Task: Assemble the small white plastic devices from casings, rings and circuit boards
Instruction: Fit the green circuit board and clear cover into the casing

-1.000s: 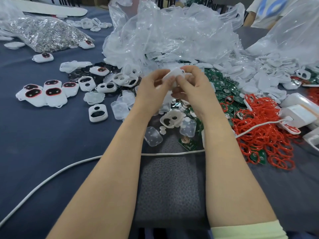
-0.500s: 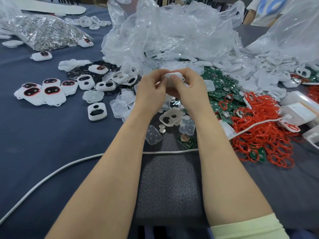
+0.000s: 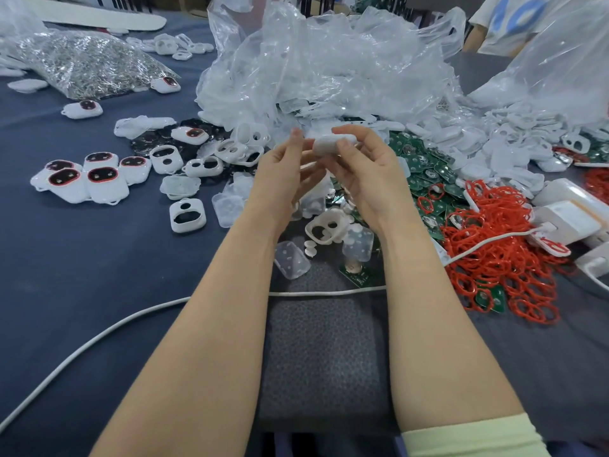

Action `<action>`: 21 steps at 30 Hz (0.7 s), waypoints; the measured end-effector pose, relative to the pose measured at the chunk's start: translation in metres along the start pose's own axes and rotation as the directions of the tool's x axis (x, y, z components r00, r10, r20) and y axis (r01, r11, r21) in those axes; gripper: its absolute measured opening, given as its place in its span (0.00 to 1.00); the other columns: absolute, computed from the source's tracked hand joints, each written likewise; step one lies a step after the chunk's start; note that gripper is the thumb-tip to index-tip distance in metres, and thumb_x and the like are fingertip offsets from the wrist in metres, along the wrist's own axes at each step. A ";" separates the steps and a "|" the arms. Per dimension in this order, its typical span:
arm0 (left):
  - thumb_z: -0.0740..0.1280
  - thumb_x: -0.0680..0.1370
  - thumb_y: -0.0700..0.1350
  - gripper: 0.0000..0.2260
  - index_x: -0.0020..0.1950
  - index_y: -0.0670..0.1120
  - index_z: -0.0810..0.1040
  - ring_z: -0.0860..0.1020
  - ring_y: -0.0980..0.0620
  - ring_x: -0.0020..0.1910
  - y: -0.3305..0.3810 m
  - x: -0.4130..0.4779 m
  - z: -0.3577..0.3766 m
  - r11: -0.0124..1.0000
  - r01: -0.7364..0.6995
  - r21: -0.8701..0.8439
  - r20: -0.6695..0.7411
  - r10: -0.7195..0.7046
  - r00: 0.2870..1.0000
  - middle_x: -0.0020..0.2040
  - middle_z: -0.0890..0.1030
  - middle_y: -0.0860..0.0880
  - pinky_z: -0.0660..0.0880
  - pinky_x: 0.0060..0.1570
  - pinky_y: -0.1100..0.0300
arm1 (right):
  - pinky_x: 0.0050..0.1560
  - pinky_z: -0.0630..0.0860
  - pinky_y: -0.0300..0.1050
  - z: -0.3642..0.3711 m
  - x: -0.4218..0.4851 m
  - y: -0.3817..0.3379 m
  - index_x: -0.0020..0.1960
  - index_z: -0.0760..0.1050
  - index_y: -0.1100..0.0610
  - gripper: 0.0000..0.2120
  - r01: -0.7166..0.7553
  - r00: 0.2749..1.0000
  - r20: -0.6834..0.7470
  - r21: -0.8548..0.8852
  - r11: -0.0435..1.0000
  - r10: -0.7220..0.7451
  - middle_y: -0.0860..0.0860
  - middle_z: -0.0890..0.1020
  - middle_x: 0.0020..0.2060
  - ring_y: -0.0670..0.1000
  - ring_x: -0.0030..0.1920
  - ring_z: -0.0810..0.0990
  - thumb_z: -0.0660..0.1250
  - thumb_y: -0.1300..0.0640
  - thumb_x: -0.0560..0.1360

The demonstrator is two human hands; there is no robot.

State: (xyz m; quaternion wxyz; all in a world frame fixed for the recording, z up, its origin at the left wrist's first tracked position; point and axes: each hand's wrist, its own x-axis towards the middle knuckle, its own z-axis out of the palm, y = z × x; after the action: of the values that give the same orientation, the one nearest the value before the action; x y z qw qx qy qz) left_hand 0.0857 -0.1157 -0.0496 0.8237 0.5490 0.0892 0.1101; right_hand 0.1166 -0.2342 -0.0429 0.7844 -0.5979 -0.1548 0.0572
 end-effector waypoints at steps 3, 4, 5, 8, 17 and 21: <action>0.64 0.80 0.51 0.12 0.45 0.45 0.82 0.83 0.52 0.41 0.001 0.003 -0.001 0.992 -0.018 0.126 -0.017 0.021 1.000 0.41 0.84 0.46 0.79 0.43 0.63 | 0.59 0.78 0.52 0.000 0.001 -0.002 0.47 0.79 0.54 0.05 0.032 0.999 0.007 -0.199 0.980 -0.032 0.58 0.83 0.49 0.56 0.51 0.83 0.67 0.60 0.73; 0.65 0.80 0.48 0.09 0.48 0.43 0.81 0.83 0.52 0.42 0.001 0.003 -0.001 0.989 -0.031 0.142 -0.021 0.035 0.999 0.42 0.83 0.45 0.79 0.45 0.63 | 0.60 0.77 0.55 0.001 0.001 -0.001 0.46 0.80 0.53 0.05 0.039 0.999 -0.010 -0.282 0.959 -0.043 0.55 0.83 0.51 0.57 0.53 0.82 0.68 0.60 0.72; 0.66 0.79 0.44 0.06 0.50 0.43 0.80 0.83 0.52 0.43 0.001 0.004 -0.001 0.988 -0.045 0.146 -0.030 0.050 0.998 0.44 0.83 0.45 0.79 0.46 0.63 | 0.60 0.76 0.56 0.002 0.001 -0.001 0.45 0.81 0.53 0.04 0.042 0.998 -0.023 -0.352 0.935 -0.053 0.52 0.82 0.54 0.57 0.55 0.81 0.68 0.60 0.72; 0.69 0.78 0.41 0.08 0.56 0.42 0.78 0.83 0.52 0.45 -0.001 0.003 -0.001 0.960 -0.114 0.256 -0.048 0.131 0.990 0.46 0.83 0.45 0.79 0.48 0.64 | 0.59 0.76 0.55 0.002 0.001 0.001 0.49 0.77 0.52 0.05 0.072 0.995 -0.025 -0.543 0.837 -0.101 0.46 0.79 0.55 0.55 0.53 0.80 0.66 0.60 0.76; 0.68 0.78 0.40 0.02 0.48 0.43 0.81 0.79 0.55 0.40 -0.002 0.003 -0.001 0.991 -0.086 0.105 -0.067 0.094 0.993 0.40 0.82 0.49 0.77 0.45 0.64 | 0.50 0.80 0.49 0.000 0.000 0.002 0.63 0.74 0.55 0.16 0.085 0.993 -0.004 -0.660 0.746 -0.117 0.51 0.82 0.47 0.50 0.43 0.83 0.69 0.55 0.76; 0.65 0.79 0.36 0.03 0.46 0.39 0.78 0.81 0.55 0.33 0.001 0.004 0.000 0.978 0.007 -0.207 -0.074 -0.023 0.997 0.37 0.82 0.47 0.79 0.39 0.65 | 0.50 0.81 0.43 -0.002 0.003 0.002 0.64 0.74 0.61 0.15 -0.061 0.997 0.016 -0.391 0.918 0.073 0.57 0.83 0.50 0.51 0.48 0.84 0.64 0.65 0.78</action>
State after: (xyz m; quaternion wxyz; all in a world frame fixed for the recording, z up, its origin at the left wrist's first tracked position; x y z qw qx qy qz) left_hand 0.0894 -0.1140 -0.0489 0.8732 0.4551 0.1125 0.1333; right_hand 0.1203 -0.2350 -0.0451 0.6448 -0.7461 -0.1545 0.0610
